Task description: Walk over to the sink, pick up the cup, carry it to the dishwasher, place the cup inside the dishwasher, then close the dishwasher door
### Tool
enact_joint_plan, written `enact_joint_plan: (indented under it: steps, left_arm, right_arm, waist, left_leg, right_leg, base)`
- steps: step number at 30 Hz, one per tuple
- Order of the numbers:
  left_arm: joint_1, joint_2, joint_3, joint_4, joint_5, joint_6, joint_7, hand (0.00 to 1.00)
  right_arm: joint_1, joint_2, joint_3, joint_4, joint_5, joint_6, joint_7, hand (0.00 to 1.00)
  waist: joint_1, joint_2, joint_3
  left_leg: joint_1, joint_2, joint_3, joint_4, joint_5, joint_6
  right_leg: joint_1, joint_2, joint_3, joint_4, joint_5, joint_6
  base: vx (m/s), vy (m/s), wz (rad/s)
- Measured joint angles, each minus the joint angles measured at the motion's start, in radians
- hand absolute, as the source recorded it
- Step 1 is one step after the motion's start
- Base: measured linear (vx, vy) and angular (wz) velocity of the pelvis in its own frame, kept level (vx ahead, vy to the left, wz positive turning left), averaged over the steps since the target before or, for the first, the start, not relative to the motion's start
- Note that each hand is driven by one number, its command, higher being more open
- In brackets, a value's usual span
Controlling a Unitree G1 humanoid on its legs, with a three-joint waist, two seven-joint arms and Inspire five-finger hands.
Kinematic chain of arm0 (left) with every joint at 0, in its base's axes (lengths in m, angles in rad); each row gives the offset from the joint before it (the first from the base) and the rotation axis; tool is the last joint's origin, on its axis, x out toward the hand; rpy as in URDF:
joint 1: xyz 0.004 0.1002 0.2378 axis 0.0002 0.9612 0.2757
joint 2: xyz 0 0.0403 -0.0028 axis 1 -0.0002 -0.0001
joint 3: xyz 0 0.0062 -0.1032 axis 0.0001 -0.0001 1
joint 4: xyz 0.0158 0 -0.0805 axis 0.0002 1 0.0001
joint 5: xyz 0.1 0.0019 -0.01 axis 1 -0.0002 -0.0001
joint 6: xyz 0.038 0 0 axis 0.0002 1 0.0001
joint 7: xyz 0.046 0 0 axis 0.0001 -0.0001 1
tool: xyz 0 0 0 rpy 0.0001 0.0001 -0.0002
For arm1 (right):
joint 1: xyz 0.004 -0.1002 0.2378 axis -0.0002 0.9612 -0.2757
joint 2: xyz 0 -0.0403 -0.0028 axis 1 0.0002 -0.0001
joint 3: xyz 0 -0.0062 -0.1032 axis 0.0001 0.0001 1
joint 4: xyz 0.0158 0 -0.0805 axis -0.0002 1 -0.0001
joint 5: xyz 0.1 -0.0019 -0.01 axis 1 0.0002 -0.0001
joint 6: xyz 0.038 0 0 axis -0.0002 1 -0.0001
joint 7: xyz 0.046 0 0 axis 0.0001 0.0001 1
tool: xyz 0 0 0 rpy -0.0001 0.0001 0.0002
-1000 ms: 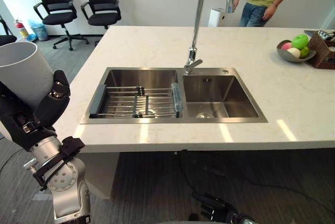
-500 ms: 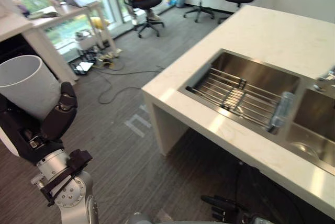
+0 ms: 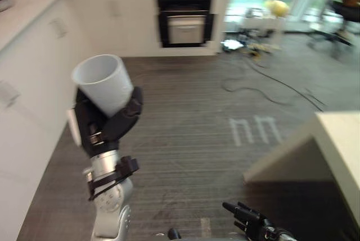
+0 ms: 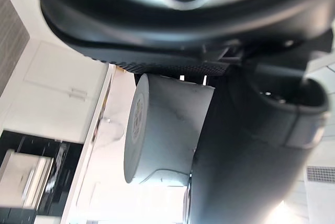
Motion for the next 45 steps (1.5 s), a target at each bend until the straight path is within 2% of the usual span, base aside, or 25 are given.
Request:
enact_joint_plan:
  steps: [2, 6, 7, 9, 10, 11, 17, 19, 21, 24, 25, 26, 27, 28, 29, 30, 31, 33, 36, 38, 39, 41, 43, 44, 45]
  left_arm:
    - [0.0, 0.001, 0.009, -0.014, -0.022, 0.001, 0.001, 0.0]
    - [-0.056, 0.027, -0.074, -0.054, -0.021, 0.021, -0.012, 0.0]
    - [-0.1, 0.034, -0.137, -0.057, -0.018, 0.032, -0.038, 0.0]
    - [-0.132, 0.035, -0.194, -0.06, -0.016, 0.042, -0.073, 0.0]
    - [-0.149, 0.01, -0.235, -0.062, 0.004, 0.047, -0.097, 0.0]
    - [-0.207, -0.016, -0.279, -0.043, 0.044, 0.01, -0.157, 0.0]
    - [-0.204, -0.028, -0.271, -0.043, 0.044, 0.006, -0.156, 0.0]
    - [-0.189, -0.049, -0.26, -0.039, 0.043, -0.022, -0.152, 0.0]
    - [-0.186, -0.072, -0.248, 0.002, 0.043, -0.035, -0.146, 0.0]
    - [-0.145, -0.117, -0.186, 0.075, 0.04, -0.034, -0.112, 0.0]
    - [-0.109, -0.126, -0.153, 0.088, 0.038, -0.035, -0.093, 0.0]
    - [-0.07, -0.129, -0.122, 0.102, 0.018, -0.033, -0.076, 0.0]
    - [-0.06, -0.132, -0.112, 0.105, 0.012, -0.03, -0.068, 0.0]
    - [-0.028, -0.134, -0.105, 0.097, -0.001, -0.031, -0.049, 0.0]
    - [0.01, -0.142, -0.098, 0.092, -0.011, -0.032, -0.041, 0.0]
    - [0.035, -0.141, -0.091, 0.091, -0.02, -0.031, -0.04, 0.0]
    - [0.078, -0.141, -0.075, 0.092, -0.019, -0.03, -0.04, 0.0]
    - [0.098, -0.126, -0.055, 0.11, -0.02, -0.03, -0.04, 0.0]
    - [0.102, -0.102, -0.027, 0.128, -0.022, -0.03, -0.043, 0.0]
    - [0.101, -0.095, -0.02, 0.127, -0.022, -0.03, -0.045, 0.0]
    - [0.105, -0.095, -0.018, 0.127, -0.021, -0.029, -0.045, 0.0]
    - [0.101, -0.089, -0.023, 0.127, -0.018, -0.027, -0.046, 0.0]
    - [0.087, -0.08, -0.028, 0.135, -0.019, -0.017, -0.045, 0.0]
    - [0.081, -0.072, -0.017, 0.147, -0.018, -0.014, -0.044, 0.0]
    - [0.074, -0.058, -0.013, 0.16, -0.018, -0.015, -0.044, 0.0]
  right_arm:
    - [0.003, 0.011, 0.0, -0.043, 0.015, 0.003, -0.01, 1.0]
    - [0.021, 0.042, 0.003, -0.151, 0.055, 0.033, -0.011, 1.0]
    - [0.025, 0.056, -0.001, -0.171, 0.056, 0.048, -0.009, 1.0]
    - [0.038, 0.071, -0.012, -0.17, 0.053, 0.055, -0.006, 1.0]
    - [0.043, 0.055, -0.011, -0.17, 0.052, 0.051, -0.005, 1.0]
    - [0.139, 0.085, 0.027, -0.258, 0.105, 0.011, -0.062, 1.0]
    - [0.153, 0.088, 0.026, -0.252, 0.105, -0.002, -0.059, 1.0]
    - [0.162, 0.094, 0.026, -0.208, 0.121, -0.059, -0.011, 1.0]
    - [0.175, 0.102, 0.016, -0.164, 0.145, -0.108, 0.029, 1.0]
    - [0.177, 0.104, 0.008, -0.082, 0.172, -0.199, 0.105, 1.0]
    - [0.178, 0.104, 0.007, -0.049, 0.178, -0.233, 0.121, 1.0]
    - [0.179, 0.1, 0.003, -0.012, 0.185, -0.266, 0.137, 1.0]
    - [0.187, 0.098, -0.008, 0.0, 0.194, -0.28, 0.161, 1.0]
    - [0.209, 0.096, -0.012, 0.02, 0.205, -0.303, 0.208, 1.0]
    - [0.217, 0.088, -0.014, 0.039, 0.205, -0.312, 0.224, 1.0]
    - [0.221, 0.084, -0.012, 0.046, 0.204, -0.316, 0.225, 1.0]
    - [0.216, 0.075, -0.012, 0.073, 0.2, -0.316, 0.236, 1.0]
    - [0.192, 0.07, -0.013, 0.124, 0.2, -0.318, 0.25, 1.0]
    - [0.149, 0.043, -0.015, 0.207, 0.174, -0.313, 0.294, 1.0]
    - [0.127, 0.031, -0.05, 0.224, 0.168, -0.314, 0.347, 1.0]
    - [0.107, 0.033, -0.06, 0.227, 0.168, -0.318, 0.36, 1.0]
    - [0.073, 0.043, -0.072, 0.227, 0.169, -0.324, 0.379, 1.0]
    - [0.04, 0.08, -0.109, 0.242, 0.168, -0.331, 0.381, 1.0]
    - [0.015, 0.101, -0.113, 0.247, 0.153, -0.326, 0.378, 1.0]
    - [0.005, 0.117, -0.122, 0.243, 0.143, -0.325, 0.378, 1.0]
  waist:
    - [0.003, -0.002, 0.005]
    - [-0.016, -0.008, 0.007]
    - [-0.033, -0.008, 0.01]
    - [-0.054, -0.028, 0.005]
    - [-0.07, 0.001, 0.019]
    - [-0.055, -0.062, -0.02]
    - [-0.056, -0.06, -0.028]
    - [-0.056, -0.074, -0.049]
    - [-0.061, -0.083, -0.055]
    - [-0.056, -0.085, -0.055]
    - [-0.053, -0.09, -0.058]
    - [-0.029, -0.065, -0.061]
    - [-0.017, -0.065, -0.058]
    - [0.0, -0.08, -0.06]
    - [-0.001, -0.061, -0.07]
    - [0.002, -0.051, -0.078]
    - [0.024, -0.049, -0.088]
    - [0.036, -0.058, -0.078]
    - [0.058, -0.076, -0.056]
    - [0.053, -0.077, -0.055]
    - [0.063, -0.081, -0.053]
    - [0.068, -0.083, -0.055]
    - [0.051, -0.11, -0.05]
    - [0.063, -0.116, -0.023]
    - [0.076, -0.106, -0.005]
  left_leg:
    - [0.078, -0.032, -0.031, -0.003, -0.05, -0.01]
    - [0.16, -0.033, -0.057, 0.053, -0.167, -0.039]
    - [0.172, -0.036, -0.09, 0.117, -0.212, -0.09]
    - [0.177, -0.045, -0.077, 0.176, -0.247, -0.136]
    - [0.182, -0.017, -0.043, 0.243, -0.282, -0.158]
    - [0.213, 0.148, 0.161, 0.253, -0.33, -0.169]
    - [0.216, 0.163, 0.195, 0.247, -0.328, -0.179]
    - [0.215, 0.167, 0.222, 0.219, -0.317, -0.192]
    - [0.217, 0.172, 0.204, 0.22, -0.316, -0.192]
    - [0.189, 0.19, 0.164, 0.286, -0.304, -0.179]
    - [0.166, 0.198, 0.159, 0.348, -0.284, -0.14]
    - [0.121, 0.243, 0.147, 0.429, -0.255, -0.077]
    - [0.098, 0.266, 0.128, 0.5, -0.245, -0.065]
    - [0.032, 0.301, 0.093, 0.669, -0.22, -0.03]
    - [-0.066, 0.353, 0.008, 0.865, -0.163, 0.007]
    - [-0.117, 0.378, -0.029, 0.94, -0.099, 0.016]
    - [-0.203, 0.401, -0.071, 1.054, -0.077, -0.007]
    - [-0.309, 0.363, -0.089, 1.089, -0.147, -0.04]
    - [-0.372, 0.237, -0.053, 0.8, -0.223, -0.081]
    - [-0.388, 0.131, -0.043, 0.42, -0.162, -0.116]
    - [-0.392, 0.077, -0.082, 0.296, -0.019, -0.115]
    - [-0.398, 0.015, -0.141, 0.186, 0.146, -0.078]
    - [-0.361, -0.007, -0.135, 0.171, 0.13, -0.04]
    - [-0.393, 0.031, -0.12, 0.347, 0.066, 0.013]
    - [-0.449, 0.06, -0.084, 0.501, 0.017, 0.029]
  right_leg:
    - [-0.092, 0.039, -0.007, 0.032, -0.029, 0.035]
    - [-0.287, 0.204, -0.011, -0.042, 0.014, 0.016]
    - [-0.31, 0.242, -0.003, -0.108, 0.084, -0.018]
    - [-0.287, 0.253, 0.024, -0.192, 0.201, -0.1]
    - [-0.27, 0.259, 0.009, -0.169, 0.283, -0.153]
    - [-0.282, 0.231, -0.024, 0.011, 0.12, -0.135]
    - [-0.289, 0.244, -0.049, -0.016, 0.097, -0.141]
    - [-0.306, 0.184, -0.169, -0.006, 0.088, -0.139]
    - [-0.307, 0.179, -0.193, 0.005, 0.084, -0.145]
    - [-0.307, 0.179, -0.218, 0.016, 0.039, -0.153]
    - [-0.299, 0.174, -0.242, 0.01, 0.013, -0.15]
    - [-0.265, 0.172, -0.265, -0.01, 0.004, -0.158]
    - [-0.264, 0.175, -0.255, 0.047, -0.026, -0.156]
    - [-0.245, 0.172, -0.182, 0.139, -0.075, -0.12]
    - [-0.199, 0.207, -0.177, 0.099, -0.153, -0.125]
    - [-0.184, 0.23, -0.179, 0.074, -0.159, -0.141]
    - [-0.151, 0.259, -0.171, 0.032, -0.156, -0.156]
    - [-0.078, 0.267, -0.158, -0.059, -0.143, -0.175]
    - [0.079, 0.248, -0.106, -0.233, -0.09, -0.164]
    - [0.162, 0.215, -0.076, -0.314, -0.085, -0.132]
    - [0.191, 0.194, -0.034, -0.342, -0.085, -0.111]
    - [0.207, 0.17, 0.01, -0.354, -0.096, -0.085]
    - [0.218, 0.135, 0.052, -0.351, -0.079, -0.043]
    - [0.257, 0.16, 0.108, -0.353, -0.001, -0.025]
    - [0.279, 0.194, 0.129, -0.339, 0.042, -0.032]
  base:
    - [0.23, 0.039, 0.68]
    - [0.32, -0.003, 0.24]
    - [0.49, -0.034, 0.65]
    - [0.56, -0.016, 0.94]
    - [0.47, 0.0, 0.79]
    - [0.33, -0.009, 0.46]
    - [0.0, -0.002, -0.15]
    - [0.05, 0.006, -0.39]
    - [0.09, -0.064, 0.04]
    - [0.13, -0.12, 0.12]
    - [0.11, -0.127, -0.17]
    - [0.15, -0.104, -0.22]
    - [0.25, -0.083, -0.11]
    - [0.41, -0.128, 0.25]
    - [0.39, -0.151, 0.3]
    - [0.41, -0.168, 0.14]
    - [0.35, -0.123, -0.11]
    - [0.38, -0.105, -0.16]
    - [0.38, -0.015, -0.3]
    - [0.56, 0.079, -0.45]
    - [0.52, 0.113, -0.74]
    - [0.51, 0.152, -0.61]
    - [0.59, 0.138, -0.14]
    - [0.58, 0.101, -0.27]
    - [0.55, 0.154, -0.26]
